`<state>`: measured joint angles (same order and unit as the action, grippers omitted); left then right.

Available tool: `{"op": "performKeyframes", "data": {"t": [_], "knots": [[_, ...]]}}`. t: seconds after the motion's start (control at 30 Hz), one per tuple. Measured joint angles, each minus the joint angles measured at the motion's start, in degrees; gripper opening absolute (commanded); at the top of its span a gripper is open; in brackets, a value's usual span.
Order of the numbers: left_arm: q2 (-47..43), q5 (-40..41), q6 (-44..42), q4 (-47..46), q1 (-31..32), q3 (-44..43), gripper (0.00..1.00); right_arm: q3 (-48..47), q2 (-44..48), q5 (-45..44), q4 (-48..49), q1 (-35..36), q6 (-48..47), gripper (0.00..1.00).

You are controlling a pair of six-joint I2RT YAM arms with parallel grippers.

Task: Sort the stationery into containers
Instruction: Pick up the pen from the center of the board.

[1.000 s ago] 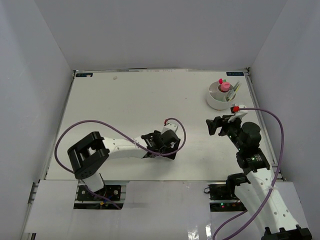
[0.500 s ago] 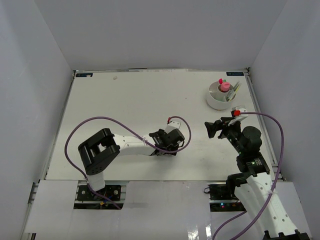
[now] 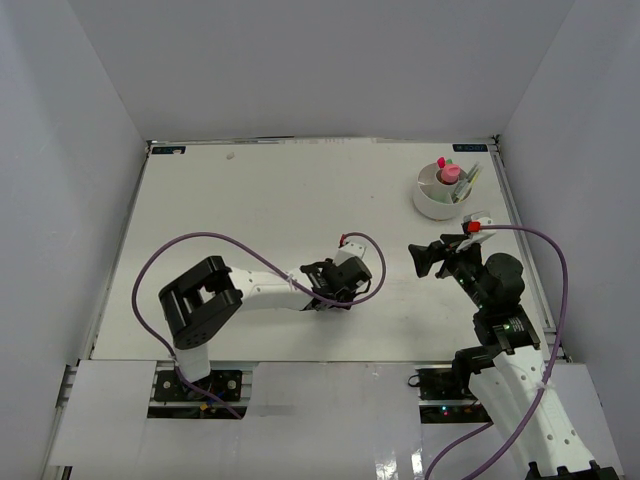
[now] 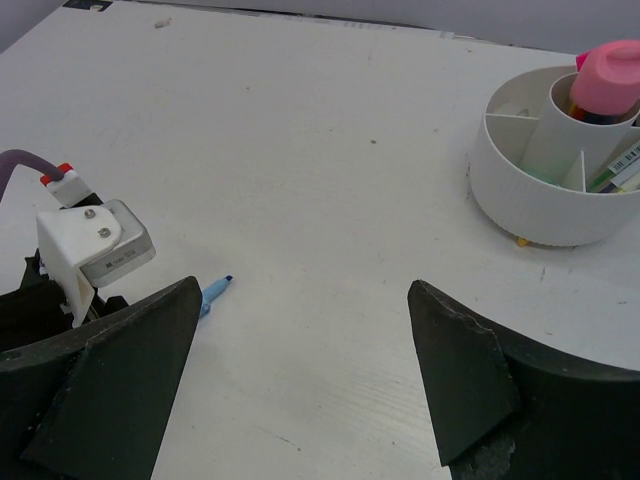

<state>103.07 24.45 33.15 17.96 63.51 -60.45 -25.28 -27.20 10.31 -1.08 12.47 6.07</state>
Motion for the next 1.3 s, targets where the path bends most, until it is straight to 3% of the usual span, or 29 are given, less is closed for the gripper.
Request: {"op": "performKeyframes", "data": {"t": [0.9, 1.1, 1.3], "knots": [[0.5, -0.1, -1.0, -0.9, -0.4, -0.5, 0.33, 0.8, -0.8, 4.4, 1.7, 0.0, -0.1, 0.90], [-2.2, 1.0, -4.7, -1.3, -0.4, 1.5, 0.32, 0.3, -7.6, 12.5, 2.5, 0.0, -0.2, 0.90], [-11.1, 2.1, -12.7, -5.5, -0.5, 4.3, 0.31, -3.4, -15.8, 18.1, 0.7, 0.0, 0.0, 0.90]]}}
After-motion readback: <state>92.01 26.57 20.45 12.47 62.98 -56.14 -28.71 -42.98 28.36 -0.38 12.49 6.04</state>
